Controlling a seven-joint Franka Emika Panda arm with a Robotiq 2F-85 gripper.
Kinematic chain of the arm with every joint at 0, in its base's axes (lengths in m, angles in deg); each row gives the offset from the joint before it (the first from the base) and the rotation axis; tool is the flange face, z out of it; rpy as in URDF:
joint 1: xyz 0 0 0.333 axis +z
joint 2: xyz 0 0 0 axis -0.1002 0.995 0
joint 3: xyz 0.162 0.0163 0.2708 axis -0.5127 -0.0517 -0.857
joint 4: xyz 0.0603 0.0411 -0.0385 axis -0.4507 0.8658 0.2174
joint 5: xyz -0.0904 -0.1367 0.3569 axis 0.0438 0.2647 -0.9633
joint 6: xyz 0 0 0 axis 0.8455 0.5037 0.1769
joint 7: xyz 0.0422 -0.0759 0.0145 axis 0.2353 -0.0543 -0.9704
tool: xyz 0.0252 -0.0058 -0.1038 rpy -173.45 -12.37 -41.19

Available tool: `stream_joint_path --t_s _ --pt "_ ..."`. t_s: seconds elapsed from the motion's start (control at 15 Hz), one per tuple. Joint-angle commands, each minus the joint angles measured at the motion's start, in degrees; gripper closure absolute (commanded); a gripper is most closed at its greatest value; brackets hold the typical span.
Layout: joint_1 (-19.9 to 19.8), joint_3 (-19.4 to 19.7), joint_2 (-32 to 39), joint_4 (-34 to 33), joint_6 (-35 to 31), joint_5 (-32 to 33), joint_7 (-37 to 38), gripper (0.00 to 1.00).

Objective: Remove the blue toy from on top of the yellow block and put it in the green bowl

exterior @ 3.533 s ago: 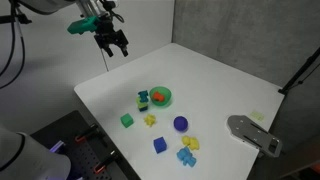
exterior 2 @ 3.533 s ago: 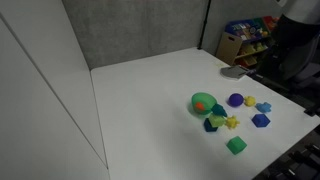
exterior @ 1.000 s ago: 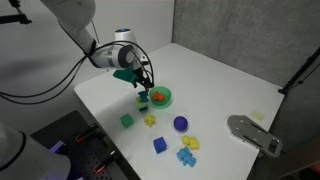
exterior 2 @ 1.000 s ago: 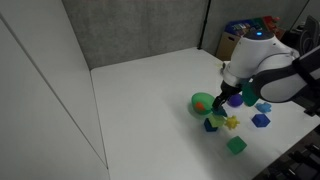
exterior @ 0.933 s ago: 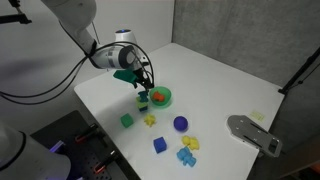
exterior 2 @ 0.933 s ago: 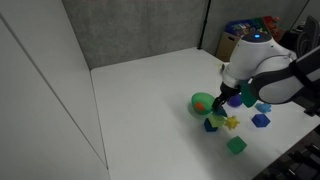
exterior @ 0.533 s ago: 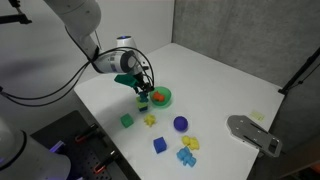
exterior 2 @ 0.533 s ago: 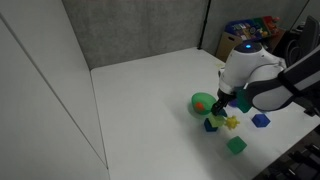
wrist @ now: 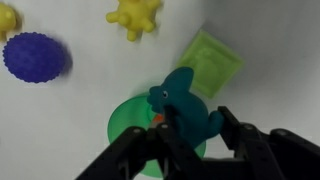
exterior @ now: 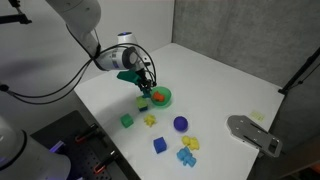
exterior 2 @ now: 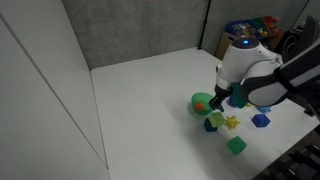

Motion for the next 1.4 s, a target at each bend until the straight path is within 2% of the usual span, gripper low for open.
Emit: stream_joint_path --t_s 0.0,0.2,0.33,0.4,0.47,0.73,0.8,1.33 --pt "0.8 2.1 -1.6 -3.0 3.5 1.6 2.4 0.78" --pt "0.5 4.2 0.3 -7.8 5.4 3.2 4.3 0.83" --pt "0.1 4.7 1.4 -11.2 9.1 3.2 6.0 0.83" --pt "-0.6 4.3 1.5 -12.1 10.6 2.5 5.9 0.33" --pt "-0.7 4.3 1.5 -13.0 12.1 2.7 6.3 0.32" --pt "-1.5 3.2 1.0 -14.2 15.7 2.7 6.2 0.03" --pt "-1.7 2.8 0.8 -14.2 16.3 2.5 5.9 0.00" --pt "-4.9 -1.7 -4.0 -11.9 20.1 -1.9 1.4 0.00"
